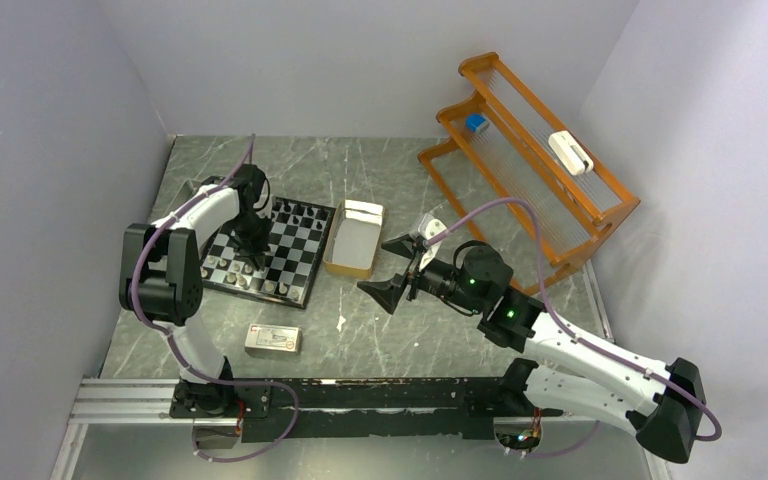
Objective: Set up the chess pieces on the board
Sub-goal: Place the chess piece on the chessboard.
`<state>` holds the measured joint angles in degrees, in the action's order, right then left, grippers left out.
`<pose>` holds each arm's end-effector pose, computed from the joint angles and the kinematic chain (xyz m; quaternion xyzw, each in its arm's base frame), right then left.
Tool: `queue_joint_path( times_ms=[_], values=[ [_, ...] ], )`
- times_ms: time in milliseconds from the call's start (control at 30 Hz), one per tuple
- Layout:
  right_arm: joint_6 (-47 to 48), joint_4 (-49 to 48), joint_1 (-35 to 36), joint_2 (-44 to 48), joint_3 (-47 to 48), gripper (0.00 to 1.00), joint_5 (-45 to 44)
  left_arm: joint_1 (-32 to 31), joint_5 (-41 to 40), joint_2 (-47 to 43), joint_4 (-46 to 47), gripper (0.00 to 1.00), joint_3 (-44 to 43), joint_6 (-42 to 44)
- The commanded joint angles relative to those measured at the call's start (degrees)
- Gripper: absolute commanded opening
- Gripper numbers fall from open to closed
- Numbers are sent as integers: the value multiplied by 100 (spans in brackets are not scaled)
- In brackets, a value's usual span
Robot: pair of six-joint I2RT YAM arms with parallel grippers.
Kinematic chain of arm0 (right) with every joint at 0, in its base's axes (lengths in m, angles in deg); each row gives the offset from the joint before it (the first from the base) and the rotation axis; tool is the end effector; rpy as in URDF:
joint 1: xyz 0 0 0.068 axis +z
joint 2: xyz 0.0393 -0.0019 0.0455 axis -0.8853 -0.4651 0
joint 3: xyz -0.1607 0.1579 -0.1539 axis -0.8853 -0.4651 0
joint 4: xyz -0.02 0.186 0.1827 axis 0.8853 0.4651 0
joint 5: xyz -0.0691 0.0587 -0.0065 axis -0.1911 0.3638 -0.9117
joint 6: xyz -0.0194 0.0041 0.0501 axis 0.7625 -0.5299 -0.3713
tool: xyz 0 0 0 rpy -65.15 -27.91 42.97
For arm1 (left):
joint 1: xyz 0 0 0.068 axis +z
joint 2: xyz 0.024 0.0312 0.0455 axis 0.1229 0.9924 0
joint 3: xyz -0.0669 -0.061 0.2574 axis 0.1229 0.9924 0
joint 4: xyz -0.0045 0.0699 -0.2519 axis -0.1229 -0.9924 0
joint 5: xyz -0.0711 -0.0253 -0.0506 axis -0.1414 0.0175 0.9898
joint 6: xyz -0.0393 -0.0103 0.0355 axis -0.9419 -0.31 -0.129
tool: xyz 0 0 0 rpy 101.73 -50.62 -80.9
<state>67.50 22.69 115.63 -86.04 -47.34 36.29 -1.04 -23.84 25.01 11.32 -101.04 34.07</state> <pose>0.1217 0.1747 0.3172 -0.3601 0.6109 0.3916 0.5863 0.3239 -0.0467 0.1891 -0.0004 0.9988 -0.0173 0.0463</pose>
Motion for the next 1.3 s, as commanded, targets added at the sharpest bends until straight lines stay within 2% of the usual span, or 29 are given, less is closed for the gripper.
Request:
queue_joint_path(
  times_ms=[0,500,1267],
  values=[
    [43,28,12,125,15,100,-37,45,-113,54,23,8,60,61],
    [32,-14,18,147,-51,100,-15,45,-378,111,21,9,65,17],
    [-1,-60,14,118,-80,100,29,45,-34,54,19,25,-49,93]
  ],
)
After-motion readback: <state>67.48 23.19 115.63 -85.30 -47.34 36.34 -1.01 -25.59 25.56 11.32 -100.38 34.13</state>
